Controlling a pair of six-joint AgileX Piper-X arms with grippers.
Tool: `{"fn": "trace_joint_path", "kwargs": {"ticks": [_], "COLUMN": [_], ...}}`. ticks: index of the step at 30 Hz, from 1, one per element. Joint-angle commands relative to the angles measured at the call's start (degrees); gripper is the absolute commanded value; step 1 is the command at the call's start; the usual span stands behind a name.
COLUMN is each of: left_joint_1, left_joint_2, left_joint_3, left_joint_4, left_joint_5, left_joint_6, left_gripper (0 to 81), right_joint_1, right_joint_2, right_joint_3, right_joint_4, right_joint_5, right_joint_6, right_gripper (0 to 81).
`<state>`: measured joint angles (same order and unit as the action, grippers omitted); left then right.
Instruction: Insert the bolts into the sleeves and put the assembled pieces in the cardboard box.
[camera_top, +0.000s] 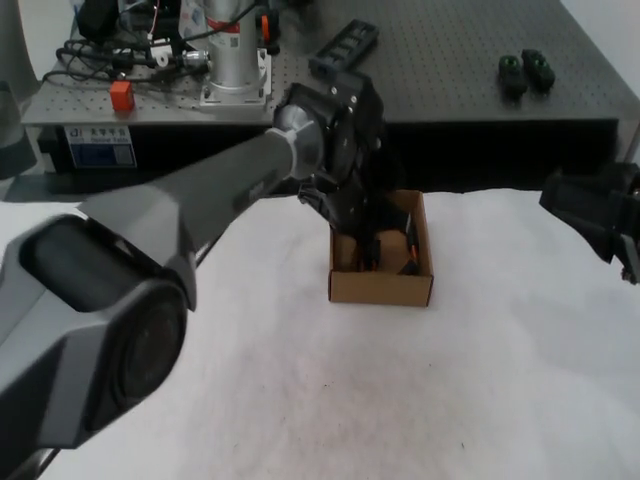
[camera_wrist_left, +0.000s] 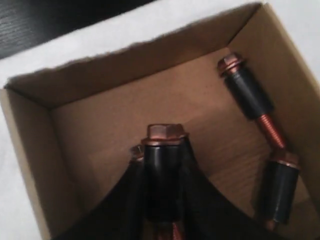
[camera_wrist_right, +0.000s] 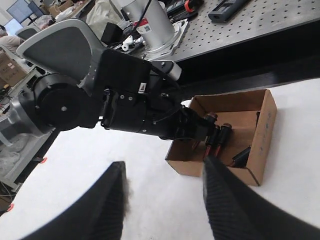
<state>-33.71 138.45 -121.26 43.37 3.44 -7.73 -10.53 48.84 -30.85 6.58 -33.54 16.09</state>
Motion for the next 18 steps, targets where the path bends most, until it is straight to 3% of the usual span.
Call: {"fn": "trace_joint_path", "kwargs": {"ticks": [1,5,7,9,11,15,18], "left_joint_1": [-0.35,-0.35,-0.35,-0.35,-0.24,0.01,0.85], "left_joint_2": [0.13,-0.06,-1.04,-3.04,-6.27,-14.26,-23.49], "left_joint_3": [-2.64,-2.64,-2.64,-2.64,-2.50,5.03,18.76], "left_joint_4": [2.90,4.05,4.47,5.38,8.02,10.27,5.38], "left_joint_5": [-1.63,-1.63,-1.63,-1.63,-2.13,-8.85,-10.57], "left_joint_6": [1.57,1.57,1.28,0.04,-0.22,-0.55,-2.01], "left_gripper": [3.9,22.5,27.4,23.9,15.4,0.6,0.6], "right_joint_1": [-0.33,-0.33,-0.33,-0.33,-0.33,-0.33,-0.25], "right_joint_2": [-0.50,-0.50,-0.74,-1.43,-2.54,-4.41,-6.13], "right_joint_3": [-0.18,-0.18,-0.18,-0.18,-0.18,-0.18,-0.18], "right_joint_4": [-0.08,-0.08,-0.59,-0.63,-0.45,0.15,2.21], "right_joint_5": [0.21,0.21,0.21,0.21,0.21,0.49,0.80], "right_joint_6": [-0.27,-0.27,-0.29,-0.29,-0.29,2.10,1.85], "right_gripper": [35.8,35.8,35.8,35.8,35.8,35.8,35.1]}}
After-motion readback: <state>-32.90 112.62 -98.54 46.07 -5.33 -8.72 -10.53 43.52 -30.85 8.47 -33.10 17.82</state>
